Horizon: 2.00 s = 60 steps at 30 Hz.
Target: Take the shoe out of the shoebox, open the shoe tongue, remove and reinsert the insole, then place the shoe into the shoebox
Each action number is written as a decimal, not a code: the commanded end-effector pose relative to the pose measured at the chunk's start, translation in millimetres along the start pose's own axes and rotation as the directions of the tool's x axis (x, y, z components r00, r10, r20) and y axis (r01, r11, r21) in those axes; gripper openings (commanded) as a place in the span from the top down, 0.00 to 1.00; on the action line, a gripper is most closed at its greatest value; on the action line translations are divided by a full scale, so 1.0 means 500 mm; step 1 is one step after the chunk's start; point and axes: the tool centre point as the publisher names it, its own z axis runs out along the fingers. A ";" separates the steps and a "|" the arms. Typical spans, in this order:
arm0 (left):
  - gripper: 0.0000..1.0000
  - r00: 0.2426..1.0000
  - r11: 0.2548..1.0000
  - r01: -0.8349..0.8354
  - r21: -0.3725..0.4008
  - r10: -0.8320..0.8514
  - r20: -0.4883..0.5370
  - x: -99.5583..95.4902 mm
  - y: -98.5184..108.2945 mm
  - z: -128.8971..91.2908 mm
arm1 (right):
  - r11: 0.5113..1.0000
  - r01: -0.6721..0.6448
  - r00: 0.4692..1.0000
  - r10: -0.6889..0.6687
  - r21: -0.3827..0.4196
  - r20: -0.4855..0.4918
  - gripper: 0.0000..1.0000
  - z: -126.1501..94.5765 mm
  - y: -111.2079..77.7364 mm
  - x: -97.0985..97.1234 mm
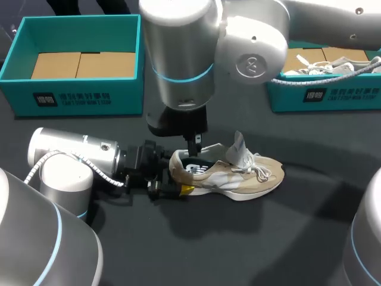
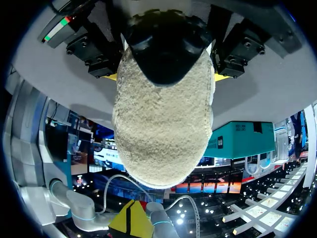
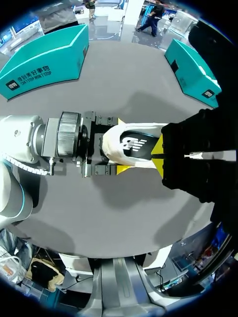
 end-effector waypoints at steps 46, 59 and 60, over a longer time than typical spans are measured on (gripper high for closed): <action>1.00 1.000 1.000 0.000 0.000 0.000 0.003 0.002 0.008 0.005 | 0.989 -0.124 0.989 0.130 -0.082 0.074 1.00 0.202 -0.065 -0.010; 1.00 1.000 1.000 0.000 0.000 0.000 0.003 0.002 0.008 0.005 | 0.988 -0.142 0.981 0.148 -0.055 0.125 1.00 0.172 -0.082 -0.024; 1.00 1.000 1.000 0.000 0.000 0.000 0.003 0.002 0.008 0.005 | 0.990 -0.133 0.982 0.139 -0.055 0.130 1.00 0.168 -0.078 -0.028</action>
